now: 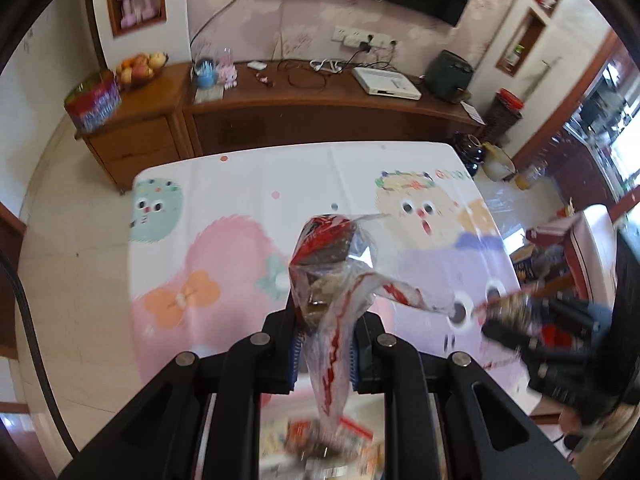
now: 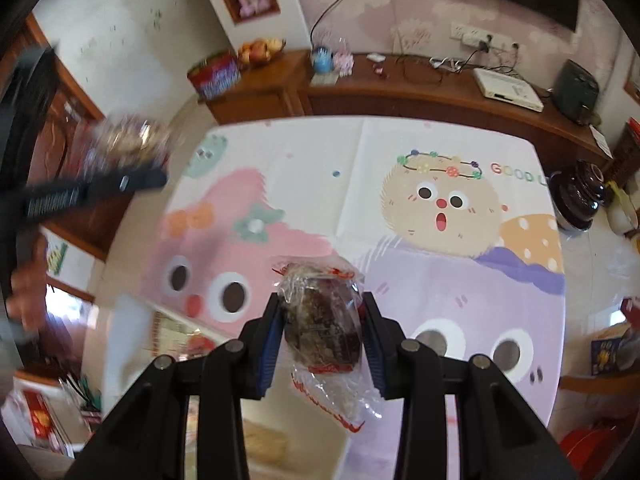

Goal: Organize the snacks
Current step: 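Carry both clear nut bags over the white tray with both tools, then open both tools to drop the nut bags into the white tray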

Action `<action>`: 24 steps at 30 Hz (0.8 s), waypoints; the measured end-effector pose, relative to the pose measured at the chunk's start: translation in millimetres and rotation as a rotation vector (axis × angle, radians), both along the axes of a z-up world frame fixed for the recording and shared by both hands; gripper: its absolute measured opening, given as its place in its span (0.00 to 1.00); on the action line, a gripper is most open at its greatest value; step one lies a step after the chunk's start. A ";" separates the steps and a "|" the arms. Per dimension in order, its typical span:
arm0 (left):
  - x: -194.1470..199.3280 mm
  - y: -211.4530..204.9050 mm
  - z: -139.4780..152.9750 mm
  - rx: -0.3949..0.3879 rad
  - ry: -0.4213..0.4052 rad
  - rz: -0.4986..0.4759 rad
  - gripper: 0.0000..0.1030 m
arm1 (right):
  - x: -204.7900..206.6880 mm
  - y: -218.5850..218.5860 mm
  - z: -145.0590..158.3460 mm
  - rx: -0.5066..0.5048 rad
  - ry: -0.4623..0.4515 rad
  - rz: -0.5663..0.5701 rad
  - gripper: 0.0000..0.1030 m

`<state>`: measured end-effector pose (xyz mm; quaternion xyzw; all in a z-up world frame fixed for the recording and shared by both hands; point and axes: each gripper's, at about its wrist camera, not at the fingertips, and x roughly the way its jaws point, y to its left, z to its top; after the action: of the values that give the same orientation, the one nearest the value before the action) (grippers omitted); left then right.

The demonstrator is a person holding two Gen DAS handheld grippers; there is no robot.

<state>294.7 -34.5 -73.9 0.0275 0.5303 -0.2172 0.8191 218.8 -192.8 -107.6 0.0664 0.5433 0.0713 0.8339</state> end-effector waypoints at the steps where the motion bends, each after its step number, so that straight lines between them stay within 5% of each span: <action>1: -15.9 6.9 6.9 0.008 -0.012 -0.007 0.16 | -9.0 4.5 7.8 0.005 -0.013 -0.010 0.36; 9: -114.2 44.4 24.4 0.048 -0.029 -0.060 0.16 | -83.0 50.9 44.4 0.025 -0.078 -0.095 0.36; 24: -173.5 50.0 -26.5 0.212 0.034 -0.129 0.16 | -163.0 95.9 23.8 -0.041 -0.066 -0.287 0.37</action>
<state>121.2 15.5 -100.4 0.1444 0.5612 -0.2125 0.7868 55.8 -96.9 -83.9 0.1241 0.5018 -0.0576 0.8541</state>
